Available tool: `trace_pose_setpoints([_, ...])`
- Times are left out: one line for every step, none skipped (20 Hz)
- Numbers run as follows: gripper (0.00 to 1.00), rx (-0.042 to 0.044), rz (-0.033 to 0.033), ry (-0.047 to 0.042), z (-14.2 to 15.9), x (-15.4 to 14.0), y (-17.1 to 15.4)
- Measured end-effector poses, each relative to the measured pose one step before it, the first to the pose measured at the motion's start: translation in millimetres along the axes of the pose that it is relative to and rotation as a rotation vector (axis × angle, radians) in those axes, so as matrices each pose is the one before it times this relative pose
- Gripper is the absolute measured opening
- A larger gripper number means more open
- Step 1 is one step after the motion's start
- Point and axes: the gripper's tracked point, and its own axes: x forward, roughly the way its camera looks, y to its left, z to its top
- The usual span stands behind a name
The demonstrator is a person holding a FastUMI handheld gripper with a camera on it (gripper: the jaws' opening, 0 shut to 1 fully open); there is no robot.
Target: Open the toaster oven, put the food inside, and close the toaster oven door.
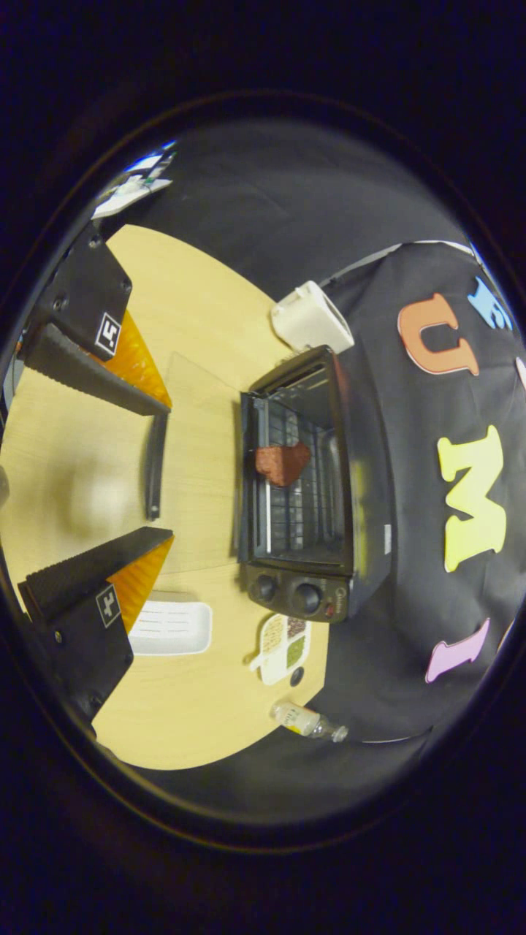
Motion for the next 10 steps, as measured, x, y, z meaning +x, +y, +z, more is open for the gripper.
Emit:
trace_pose_setpoints([0.98,-0.01131,-0.00581,0.01422,-9.27,-2.00,-0.36])
trace_pose_setpoints([0.98,-0.01114,-0.00786,0.01513,-10.89,-2.45,-1.17])
trace_pose_setpoints([0.98,0.00028,-0.00314,0.01234,-7.87,-0.17,0.10])
trace_pose_setpoints([0.98,0.01231,-0.00158,0.02087,-10.68,1.42,0.54])
trace_pose_setpoints([0.98,0.01869,0.00106,0.02368,-10.10,1.65,0.54])
trace_pose_setpoints([0.98,0.01338,-0.00229,0.01714,-7.21,2.41,-0.02])
trace_pose_setpoints([0.98,0.00190,-0.00080,0.01311,-5.55,1.71,0.37])
trace_pose_setpoints([0.98,-0.00946,-0.00763,0.01011,-5.41,0.59,-0.89])
trace_pose_setpoints([0.98,-0.00656,-0.00685,0.00843,-3.45,2.61,-0.76])
trace_pose_setpoints([0.98,0.00376,-0.00001,0.01282,-4.95,2.98,-0.46])
